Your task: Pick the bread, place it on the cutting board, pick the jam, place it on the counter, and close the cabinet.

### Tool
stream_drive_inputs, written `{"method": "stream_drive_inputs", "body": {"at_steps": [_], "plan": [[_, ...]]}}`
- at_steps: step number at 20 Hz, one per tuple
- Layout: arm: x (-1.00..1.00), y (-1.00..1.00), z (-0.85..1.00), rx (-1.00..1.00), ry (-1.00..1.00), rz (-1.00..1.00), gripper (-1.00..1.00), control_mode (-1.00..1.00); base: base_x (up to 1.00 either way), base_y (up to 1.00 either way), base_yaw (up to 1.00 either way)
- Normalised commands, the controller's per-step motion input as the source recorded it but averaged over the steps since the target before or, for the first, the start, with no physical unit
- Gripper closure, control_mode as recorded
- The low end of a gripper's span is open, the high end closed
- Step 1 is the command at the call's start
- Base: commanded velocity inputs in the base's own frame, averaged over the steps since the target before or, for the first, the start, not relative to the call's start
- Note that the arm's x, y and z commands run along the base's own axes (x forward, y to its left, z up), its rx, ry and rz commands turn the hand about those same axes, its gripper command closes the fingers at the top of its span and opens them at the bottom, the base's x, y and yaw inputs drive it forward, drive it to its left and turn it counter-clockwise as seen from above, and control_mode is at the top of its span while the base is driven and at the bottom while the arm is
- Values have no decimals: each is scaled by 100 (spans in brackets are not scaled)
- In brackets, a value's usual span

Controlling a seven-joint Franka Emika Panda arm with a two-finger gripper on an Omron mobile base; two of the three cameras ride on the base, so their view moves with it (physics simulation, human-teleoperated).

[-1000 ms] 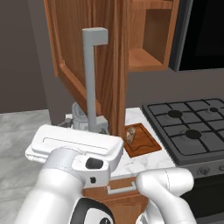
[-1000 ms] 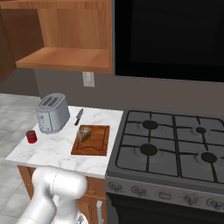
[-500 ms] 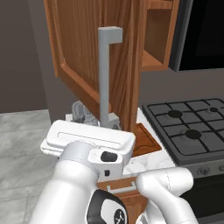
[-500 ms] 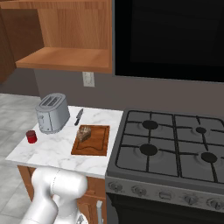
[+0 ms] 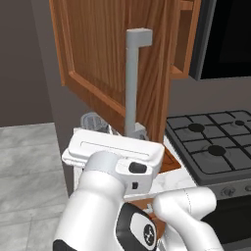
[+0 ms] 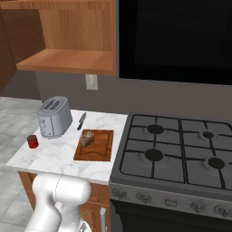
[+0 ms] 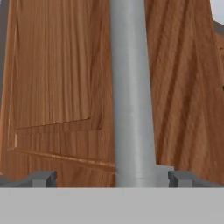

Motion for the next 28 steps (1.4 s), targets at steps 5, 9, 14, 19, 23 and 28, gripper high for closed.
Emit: {"method": "stream_drive_inputs", "body": {"at_steps": [5, 9, 14, 19, 23, 28], "plan": [[27, -29, 1, 0, 0, 0, -100, -100, 0, 0, 0], [29, -28, 0, 0, 0, 0, -100, -100, 0, 0, 0], [28, -26, 0, 0, 0, 0, -100, -100, 0, 0, 0], [27, -24, 0, 0, 0, 0, -100, -100, 0, 0, 0], [30, -24, 0, 0, 0, 0, -100, -100, 0, 0, 0], [29, -24, 0, 0, 0, 0, -100, -100, 0, 0, 0]]}}
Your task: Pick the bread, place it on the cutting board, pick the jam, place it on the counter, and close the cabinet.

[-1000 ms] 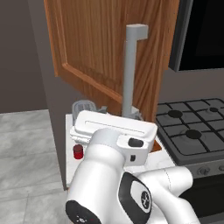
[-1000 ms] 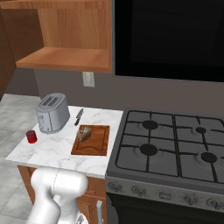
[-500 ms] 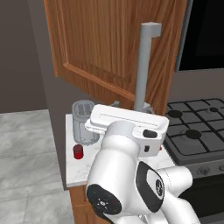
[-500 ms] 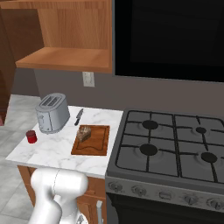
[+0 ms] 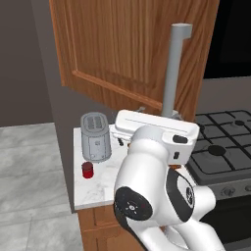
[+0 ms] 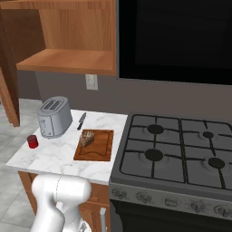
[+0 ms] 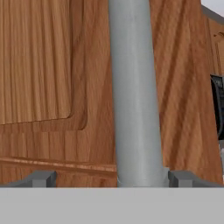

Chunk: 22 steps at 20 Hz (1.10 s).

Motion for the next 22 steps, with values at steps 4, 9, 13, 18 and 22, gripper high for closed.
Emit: {"method": "stream_drive_inputs", "body": {"at_steps": [4, 9, 13, 18, 22], "plan": [[26, -24, 0, 0, 0, 0, -100, -100, 0, 0, 0], [27, -23, 0, 0, 0, 0, -100, -100, 0, 0, 0], [28, -21, 0, 0, 0, 0, -100, -100, 0, 0, 0], [27, -18, 0, 0, 0, 0, -100, -100, 0, 0, 0], [27, -17, 0, 0, 0, 1, -100, -100, 0, 0, 0]]}}
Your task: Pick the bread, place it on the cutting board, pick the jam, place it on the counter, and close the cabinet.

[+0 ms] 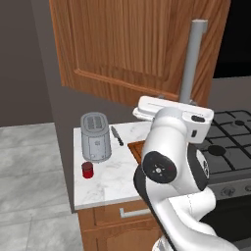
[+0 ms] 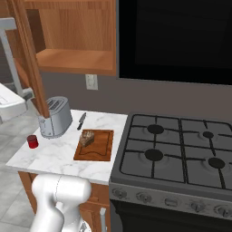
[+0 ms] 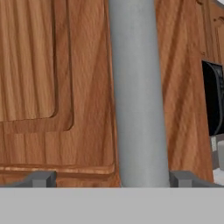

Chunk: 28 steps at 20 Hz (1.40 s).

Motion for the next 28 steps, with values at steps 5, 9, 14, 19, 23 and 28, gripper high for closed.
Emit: {"method": "stream_drive_inputs", "body": {"at_steps": [5, 9, 14, 19, 23, 28], "plan": [[26, -15, 0, 0, 0, 2, -100, -100, 0, 0, 0], [29, -13, 0, 0, 0, 2, -100, -100, 0, 0, 0], [31, -8, 0, 0, 0, 2, -100, -100, 0, 0, 0], [33, -8, 0, 0, 0, 3, -100, -100, 0, 0, 0], [36, -6, 0, 0, 0, 4, -100, -100, 0, 0, 0], [37, -5, 0, 0, 0, 4, -100, -100, 0, 0, 0]]}}
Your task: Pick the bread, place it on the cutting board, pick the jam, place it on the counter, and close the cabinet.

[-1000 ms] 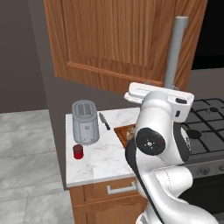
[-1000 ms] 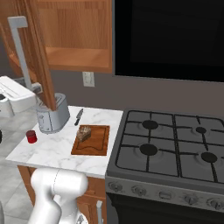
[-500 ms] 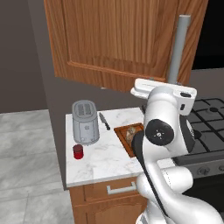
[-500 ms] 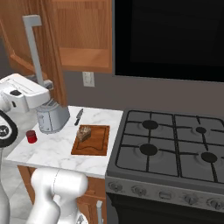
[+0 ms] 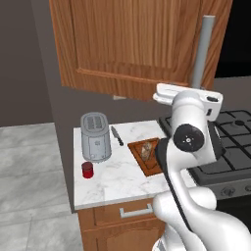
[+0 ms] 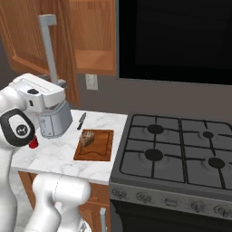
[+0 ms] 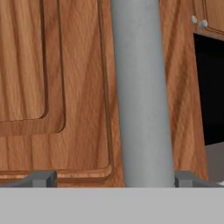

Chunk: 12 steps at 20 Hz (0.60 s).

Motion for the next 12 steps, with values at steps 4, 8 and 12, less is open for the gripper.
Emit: {"method": "stream_drive_inputs", "body": {"at_steps": [4, 8, 12], "plan": [[36, -4, 0, 0, 0, 4, -100, -100, 0, 0, 0], [36, -1, 0, 0, 0, 3, -100, -100, 0, 0, 0], [35, -1, 0, 0, 0, 3, -100, -100, 0, 0, 0]]}}
